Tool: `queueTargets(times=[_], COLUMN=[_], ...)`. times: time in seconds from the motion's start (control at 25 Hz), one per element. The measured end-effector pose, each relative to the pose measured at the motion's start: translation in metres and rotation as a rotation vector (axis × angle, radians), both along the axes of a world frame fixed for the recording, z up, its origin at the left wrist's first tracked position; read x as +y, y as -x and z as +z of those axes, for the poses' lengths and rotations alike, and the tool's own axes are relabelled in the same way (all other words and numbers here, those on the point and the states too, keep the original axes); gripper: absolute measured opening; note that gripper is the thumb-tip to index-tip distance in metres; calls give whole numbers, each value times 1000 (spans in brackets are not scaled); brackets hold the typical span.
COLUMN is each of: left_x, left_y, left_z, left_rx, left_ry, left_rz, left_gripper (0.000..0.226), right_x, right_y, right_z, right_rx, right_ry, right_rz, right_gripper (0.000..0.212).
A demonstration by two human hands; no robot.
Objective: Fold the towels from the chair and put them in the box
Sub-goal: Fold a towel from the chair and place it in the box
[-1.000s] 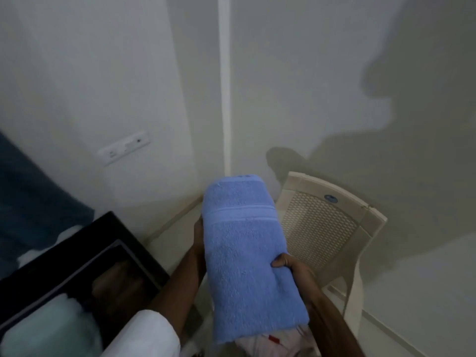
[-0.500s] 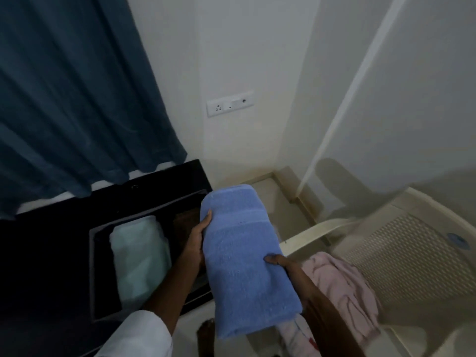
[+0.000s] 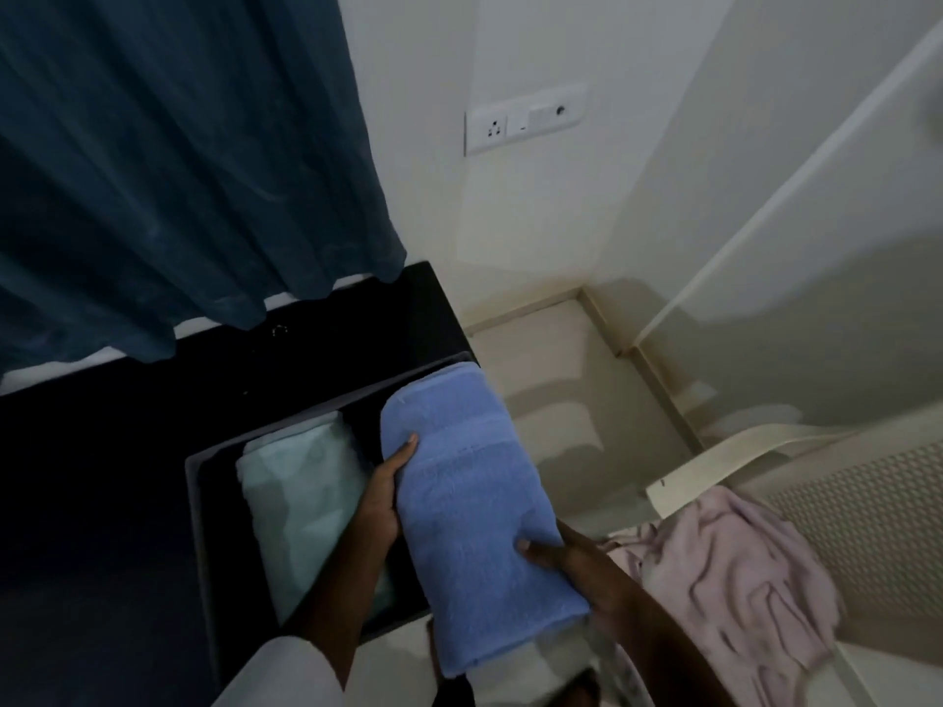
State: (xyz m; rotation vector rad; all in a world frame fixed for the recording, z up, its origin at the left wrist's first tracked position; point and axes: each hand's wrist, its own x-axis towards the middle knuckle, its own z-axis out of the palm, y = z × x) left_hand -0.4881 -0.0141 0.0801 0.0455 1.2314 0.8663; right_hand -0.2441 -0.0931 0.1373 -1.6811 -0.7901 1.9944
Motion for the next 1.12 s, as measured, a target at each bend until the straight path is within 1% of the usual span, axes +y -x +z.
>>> queueTargets(times=[0.04,0.08,0.12,0.16,0.2,0.28,0.32,0.36,0.4,0.48,0.52,0.56,0.6,0.64,0.68,0.72,0.76,0.8,0.84,0.88,0.92,0.96,1.0,1.04,1.08,1.12], left_x=[10,20,29,37,47,62,67,70,71,71,71,70,68,64,57,49,42,39,42,50,59,70,84,94,101,104], left_y=[8,12,15,19,24,31,34,35,35,34,33,31,29,28,28,26,22,14,7,-2,-6,-8,-7,-5,-3,-2], left_z=[-13,-23,-32,-44,-56,-80,-91,-99,-106,-121,-128,-133,-143,-148,-151,-144,-135,-119,-113,-98,-106,-110,-124,-133,-145,-149], left_rx=[-4,-19,-22,-8,16,40,32,30,8,6,63,165,321,565,854,1135,1360,1479,1519,1504,1479,1450,1446,1428,1435,1439], left_ry=[4,12,31,46,60,72,73,80,67,26,-6,-52,-96,-108,-149,-249,-397,-576,-768,-905,-990,-999,-985,-931,-913,-881], left_rz=[6,10,22,28,32,28,19,5,-1,6,-9,-38,-112,-211,-352,-458,-525,-597,-694,-799,-899,-1009,-1092,-1198,-1257,-1316], left_gripper=[73,67,55,43,37,42,46,46,43,41,44,51,61,69,74,72,67,61,55,51,50,52,55,59,61,62], right_x=[10,19,26,34,42,53,56,59,59,63,62,58,55,48,40,34,30,29,29,27,26,32,39,43,46,51], right_y=[8,15,21,27,32,42,46,50,52,55,58,62,67,73,83,89,92,94,93,90,87,84,80,75,74,75], right_z=[-12,-21,-30,-43,-60,-87,-97,-106,-116,-129,-132,-134,-137,-137,-139,-143,-147,-146,-145,-148,-148,-140,-145,-158,-164,-169], right_rx=[-49,-88,-122,-174,-260,-496,-607,-677,-724,-790,-864,-1013,-1082,-1009,-1045,-1100,-1107,-1126,-1110,-1141,-1164,-1159,-1111,-1163,-1183,-1201], right_ry=[-21,-41,-54,-52,-60,-93,-101,-118,-127,-98,-94,-130,-158,-46,-45,-95,-89,-98,-143,-185,-172,-155,-124,-152,-192,-289], right_rz=[5,11,28,52,82,217,276,319,360,427,480,513,552,638,657,623,671,706,722,736,769,847,861,858,826,836], right_gripper=[55,43,41,47,54,63,73,81,84,79,75,67,60,56,55,57,64,70,84,99,110,113,104,88,71,60])
